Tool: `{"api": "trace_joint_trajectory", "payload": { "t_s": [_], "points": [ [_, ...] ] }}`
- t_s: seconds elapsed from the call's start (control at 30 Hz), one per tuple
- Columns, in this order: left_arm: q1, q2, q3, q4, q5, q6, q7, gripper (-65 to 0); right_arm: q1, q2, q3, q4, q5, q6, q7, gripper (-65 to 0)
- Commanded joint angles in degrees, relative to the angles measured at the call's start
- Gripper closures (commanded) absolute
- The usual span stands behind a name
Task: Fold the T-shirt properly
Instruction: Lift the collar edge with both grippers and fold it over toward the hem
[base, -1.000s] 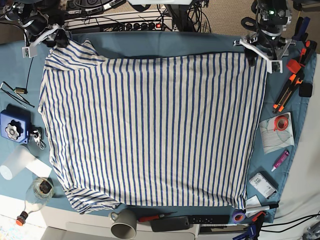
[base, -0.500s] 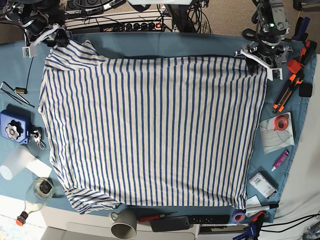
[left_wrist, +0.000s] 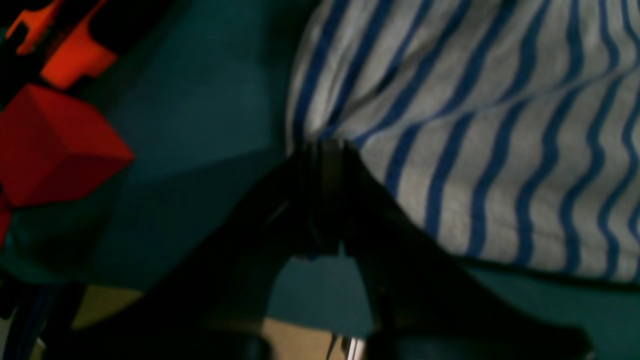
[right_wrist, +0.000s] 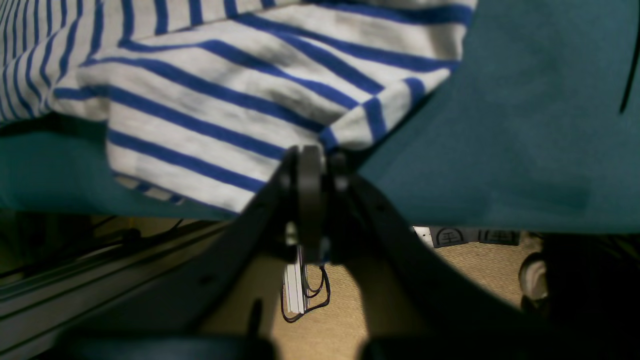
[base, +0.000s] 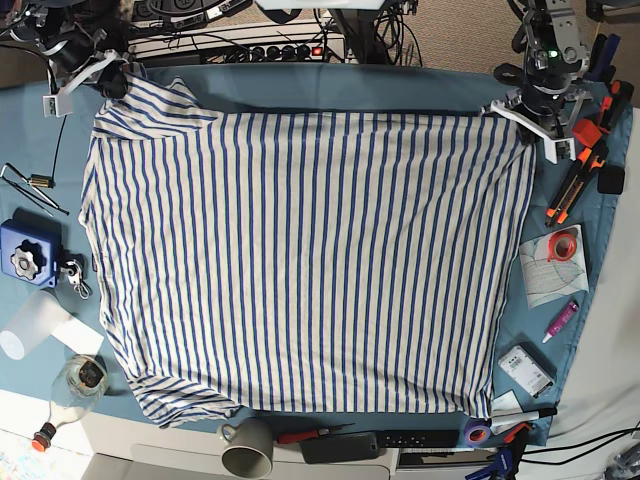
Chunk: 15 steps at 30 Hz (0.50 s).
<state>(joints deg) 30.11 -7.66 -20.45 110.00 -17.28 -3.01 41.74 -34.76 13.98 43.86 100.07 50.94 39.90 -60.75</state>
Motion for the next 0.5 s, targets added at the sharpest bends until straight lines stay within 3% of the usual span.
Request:
{"api": "trace_joint_trajectory", "payload": {
  "t_s": [0.0,0.1,0.27,0.47],
  "points": [
    [1.33,0.98,1.11,-0.22,-2.93,-3.21,9.99,0.0,-0.31,0.83,0.42,0.7,1.81,0.1,1.9,0.0],
    [1.51,0.96,1.11,2.93,-2.93,-3.3,13.07,0.0,-0.33,0.81,0.52,0.74,4.7,0.1,2.29,0.0],
    [3.67,0.98,1.11,9.86,-2.89,-3.23,13.33,0.0,-0.33,0.79,1.29,0.79,7.8,0.1,2.32,0.0],
    [6.84,0.98,1.11,15.34,0.85,-2.71,12.28,0.0,-0.33,0.81,9.31,3.06,11.74,0.1,2.25,0.0]
  ]
}}
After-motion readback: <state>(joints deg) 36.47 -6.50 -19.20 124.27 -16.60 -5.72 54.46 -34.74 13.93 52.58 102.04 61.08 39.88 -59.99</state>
